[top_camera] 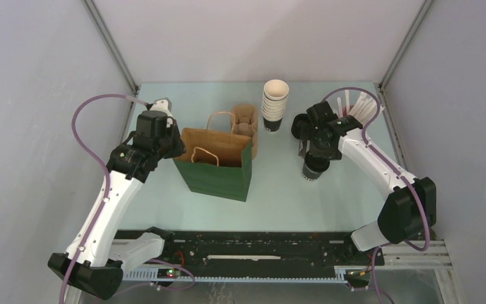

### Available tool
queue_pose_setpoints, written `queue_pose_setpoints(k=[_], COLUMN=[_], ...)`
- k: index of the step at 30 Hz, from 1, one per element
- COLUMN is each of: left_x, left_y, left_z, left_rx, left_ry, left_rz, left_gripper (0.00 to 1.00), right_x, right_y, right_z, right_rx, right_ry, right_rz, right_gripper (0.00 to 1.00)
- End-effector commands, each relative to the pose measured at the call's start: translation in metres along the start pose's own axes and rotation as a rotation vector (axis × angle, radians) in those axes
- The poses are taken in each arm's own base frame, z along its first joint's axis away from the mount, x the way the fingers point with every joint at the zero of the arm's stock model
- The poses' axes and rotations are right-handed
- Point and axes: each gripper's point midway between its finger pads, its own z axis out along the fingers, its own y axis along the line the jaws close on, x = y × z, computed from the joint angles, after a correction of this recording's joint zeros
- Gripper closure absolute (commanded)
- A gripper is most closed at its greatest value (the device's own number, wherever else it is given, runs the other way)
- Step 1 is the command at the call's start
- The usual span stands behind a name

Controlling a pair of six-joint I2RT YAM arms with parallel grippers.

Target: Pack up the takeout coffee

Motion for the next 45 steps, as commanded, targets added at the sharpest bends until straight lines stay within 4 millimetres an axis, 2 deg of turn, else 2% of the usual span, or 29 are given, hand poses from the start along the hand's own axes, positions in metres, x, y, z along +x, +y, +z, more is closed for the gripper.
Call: queue_pose_setpoints(k=[1, 14, 21, 28, 36, 45], left_x=[0.005, 0.006, 0.007, 0.008, 0.009, 0.010], left_y=[0.000, 0.001, 0.000, 0.000, -0.001, -0.002], left_z=[0.001, 0.000, 0.000, 0.000, 0.000, -0.001], left_rx=[0.010, 0.011, 0.017, 0.019, 0.022, 0.031], left_ry=[0.009, 0.015, 0.017, 0.022, 0.026, 0.028], left_rz=[-0.005, 0.005, 0.008, 0.008, 0.009, 0.009], left_gripper=[0.96, 0.96, 0.95, 0.95, 0.95, 0.95], right_x=[-0.017, -0.012, -0.006, 0.001, 0.007, 0.008], right_y=[0.001, -0.001, -0.004, -0.002, -0.002, 0.000], right_z=[-0.015, 0.001, 0.008, 0.010, 0.014, 0.012], right_rx=[-0.024, -0.015, -0.005, -0.010, 0.001, -0.014], right_ry=[-0.073, -0.057, -0.038, -0.025, -0.013, -0.021], right_rz=[-0.012, -0.022, -0.028, -0.034, -0.042, -0.050], right_gripper=[0.06, 0.13, 0.12, 0.15, 0.12, 0.22])
